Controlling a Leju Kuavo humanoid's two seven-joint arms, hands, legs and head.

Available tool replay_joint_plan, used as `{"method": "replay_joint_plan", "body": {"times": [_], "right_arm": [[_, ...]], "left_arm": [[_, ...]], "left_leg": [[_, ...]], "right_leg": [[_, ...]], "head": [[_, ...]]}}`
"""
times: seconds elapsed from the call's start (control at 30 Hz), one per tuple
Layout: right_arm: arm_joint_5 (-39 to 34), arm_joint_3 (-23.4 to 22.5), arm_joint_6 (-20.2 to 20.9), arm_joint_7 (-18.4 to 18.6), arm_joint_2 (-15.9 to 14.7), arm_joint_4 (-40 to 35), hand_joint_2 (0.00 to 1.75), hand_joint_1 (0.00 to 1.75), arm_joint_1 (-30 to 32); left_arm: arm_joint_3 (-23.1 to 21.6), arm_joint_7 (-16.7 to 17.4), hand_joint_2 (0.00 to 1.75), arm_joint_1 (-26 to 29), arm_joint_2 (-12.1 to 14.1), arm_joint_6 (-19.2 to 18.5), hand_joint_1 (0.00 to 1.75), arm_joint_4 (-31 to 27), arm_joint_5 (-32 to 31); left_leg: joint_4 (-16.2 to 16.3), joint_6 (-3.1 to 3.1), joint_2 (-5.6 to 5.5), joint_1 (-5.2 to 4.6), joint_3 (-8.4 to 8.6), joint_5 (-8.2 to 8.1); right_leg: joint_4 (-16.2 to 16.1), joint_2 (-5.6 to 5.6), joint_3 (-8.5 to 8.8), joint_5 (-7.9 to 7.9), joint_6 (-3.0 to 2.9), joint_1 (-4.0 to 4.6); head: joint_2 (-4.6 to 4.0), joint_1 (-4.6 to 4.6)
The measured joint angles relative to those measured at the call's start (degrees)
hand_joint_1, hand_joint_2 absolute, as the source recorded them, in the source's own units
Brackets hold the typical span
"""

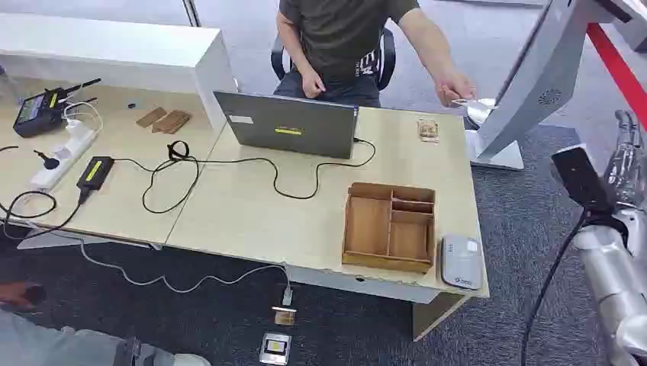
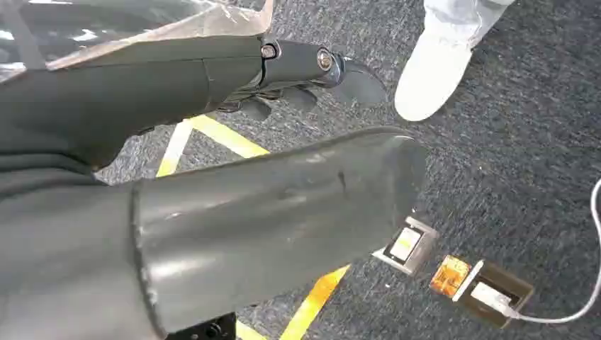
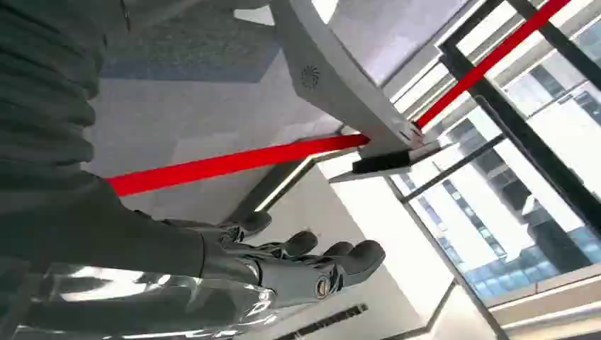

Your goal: Pass the card to the sensor for recognition and then transmit it.

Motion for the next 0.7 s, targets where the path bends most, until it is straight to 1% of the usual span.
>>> {"method": "replay_joint_plan", "body": {"times": [0.1, 0.2, 0.3, 0.6, 0.7], "right_arm": [[2.0, 2.8, -0.1, 0.8, 1.1, 0.1, 1.75, 0.0, -0.9], [6.2, 5.4, -0.5, 2.0, 1.9, 0.2, 1.75, 0.0, -2.0], [7.5, 7.7, -0.5, 3.1, 2.8, 0.2, 1.75, 0.0, -2.9], [9.6, 12.3, -1.5, 4.0, 5.3, 0.3, 1.75, 0.0, -4.0], [9.8, 12.5, -1.5, 4.0, 5.4, 0.4, 1.75, 0.0, -4.0]], "left_arm": [[-0.2, 0.0, 0.0, 0.0, 0.0, -0.4, 0.0, 0.0, -0.3], [-0.6, 0.0, 0.0, 0.2, 0.0, -0.7, 0.0, 0.0, -0.3], [-0.9, 0.2, 0.0, 0.2, 0.0, -0.5, 0.0, 0.0, -0.3], [-1.0, 0.9, 0.0, 0.3, 0.0, 0.1, 0.0, 0.0, 0.4], [-1.0, 1.0, 0.0, 0.3, 0.0, 0.2, 0.0, 0.0, 0.5]], "left_leg": [[0.0, 0.0, 0.01, 0.0, -0.01, 0.0], [0.0, 0.0, 0.03, -0.01, -0.02, 0.0], [0.0, 0.0, 0.03, -0.01, -0.02, 0.0], [0.0, 0.0, 0.04, 0.0, -0.03, 0.0], [0.0, 0.0, 0.05, 0.0, -0.02, 0.0]], "right_leg": [[0.0, 0.0, -0.03, 0.02, 0.01, -0.01], [0.0, 0.01, -0.05, 0.03, 0.0, -0.01], [0.0, 0.01, -0.06, 0.03, 0.0, 0.0], [0.0, 0.01, -0.07, 0.03, 0.0, 0.02], [0.0, 0.01, -0.07, 0.03, 0.0, 0.02]], "head": [[0.0, 0.0], [0.0, 0.0], [0.0, 0.0], [0.0, 0.0], [0.0, 0.02]]}}
